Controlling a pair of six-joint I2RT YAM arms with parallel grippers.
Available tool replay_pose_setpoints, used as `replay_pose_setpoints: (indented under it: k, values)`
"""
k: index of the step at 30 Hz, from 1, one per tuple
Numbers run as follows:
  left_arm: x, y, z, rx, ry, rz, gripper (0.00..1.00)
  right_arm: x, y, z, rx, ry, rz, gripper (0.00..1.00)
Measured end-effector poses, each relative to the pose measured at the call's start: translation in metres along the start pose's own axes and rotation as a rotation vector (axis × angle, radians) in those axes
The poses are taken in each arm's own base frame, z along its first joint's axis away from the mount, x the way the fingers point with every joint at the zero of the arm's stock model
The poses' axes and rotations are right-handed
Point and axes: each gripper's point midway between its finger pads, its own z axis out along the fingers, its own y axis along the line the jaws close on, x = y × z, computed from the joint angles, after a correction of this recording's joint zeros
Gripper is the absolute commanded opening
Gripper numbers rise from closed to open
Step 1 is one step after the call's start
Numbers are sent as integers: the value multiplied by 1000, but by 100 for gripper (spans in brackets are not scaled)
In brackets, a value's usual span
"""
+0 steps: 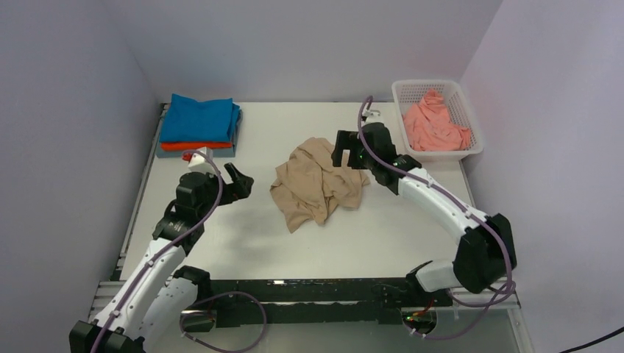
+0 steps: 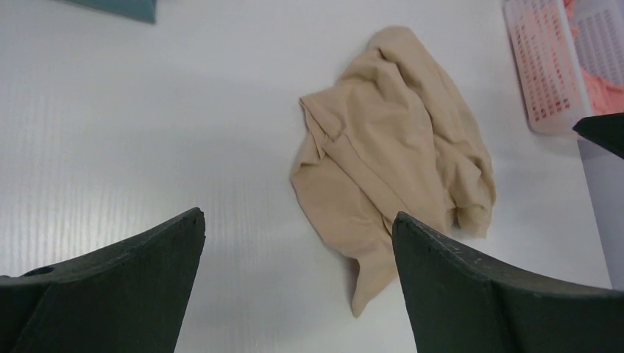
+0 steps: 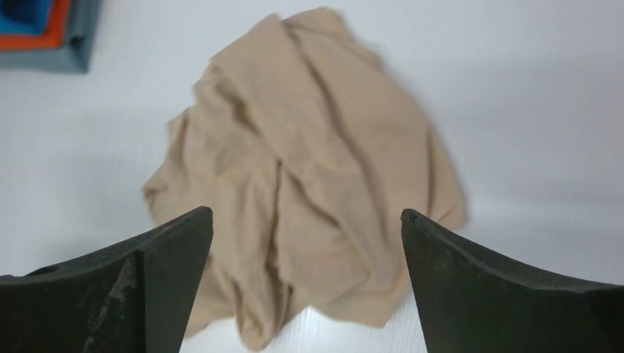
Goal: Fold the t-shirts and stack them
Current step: Move the tshirt to the center of the board, then flatten out the tshirt
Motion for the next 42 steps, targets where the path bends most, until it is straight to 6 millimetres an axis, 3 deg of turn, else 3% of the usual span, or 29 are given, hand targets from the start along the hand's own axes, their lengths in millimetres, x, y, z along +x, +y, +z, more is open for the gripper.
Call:
replay_pose_setpoints:
  k: [4,10,13,17,20,25,30,35,38,42]
  values:
    - [28,-7,4,67,113,-8,99,22,31,-28,-140,2,-56,97]
    - [103,-26,2,253,326,-60,99,109,77,-41,-303,187,-167,87]
    - [130,-33,-1,295,415,-69,100,140,81,-36,-301,260,-184,78]
    - [142,-48,0,349,455,-71,99,162,74,-18,-249,305,-166,68]
    - [149,-53,5,362,472,-76,99,169,70,-7,-217,312,-157,59]
    - [167,-51,12,346,526,-84,99,176,62,9,-159,307,-156,36]
    - [182,-57,19,342,577,-88,99,185,50,20,-96,315,-166,4]
    - [191,-69,33,339,607,-68,93,182,49,21,-83,304,-165,0]
    - [194,-72,46,291,600,-39,76,175,52,16,-95,287,-159,0]
    - [197,-76,62,228,581,1,36,142,67,-4,-157,198,-128,0]
